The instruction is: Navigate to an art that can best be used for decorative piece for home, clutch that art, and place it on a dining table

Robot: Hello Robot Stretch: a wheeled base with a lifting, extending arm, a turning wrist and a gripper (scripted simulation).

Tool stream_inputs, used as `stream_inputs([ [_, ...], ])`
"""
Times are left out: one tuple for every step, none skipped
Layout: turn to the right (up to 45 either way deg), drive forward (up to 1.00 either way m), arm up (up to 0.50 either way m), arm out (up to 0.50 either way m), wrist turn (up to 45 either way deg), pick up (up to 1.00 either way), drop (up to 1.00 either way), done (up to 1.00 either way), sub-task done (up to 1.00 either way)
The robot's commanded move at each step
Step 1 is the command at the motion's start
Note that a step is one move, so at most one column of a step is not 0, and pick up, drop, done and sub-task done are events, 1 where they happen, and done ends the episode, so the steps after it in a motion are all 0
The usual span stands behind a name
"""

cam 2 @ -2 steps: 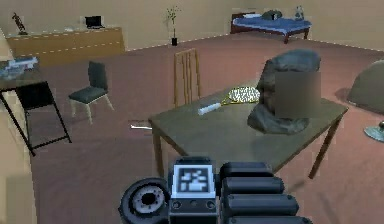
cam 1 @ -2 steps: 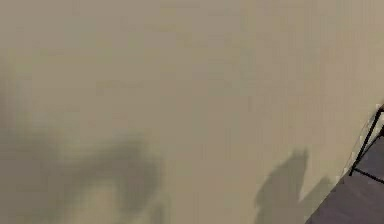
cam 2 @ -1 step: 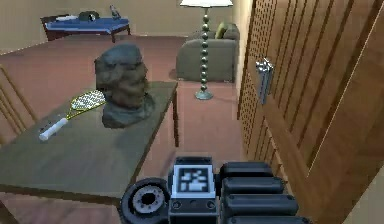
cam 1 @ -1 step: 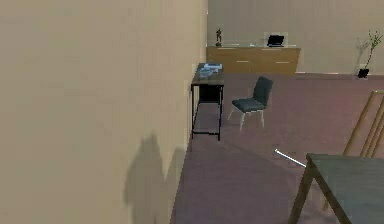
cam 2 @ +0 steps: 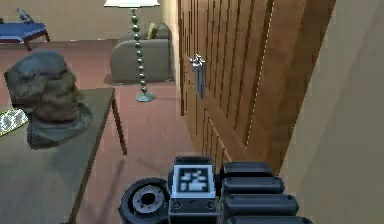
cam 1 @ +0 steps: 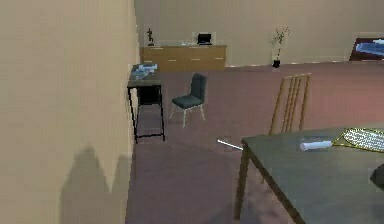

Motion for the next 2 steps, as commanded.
stream_inputs([
  [0.0,1.0,0.0,0.0,0.0,0.0,0.0,0.0,0.0],
  [0.0,0.15,0.0,0.0,0.0,0.0,0.0,0.0,0.0],
])
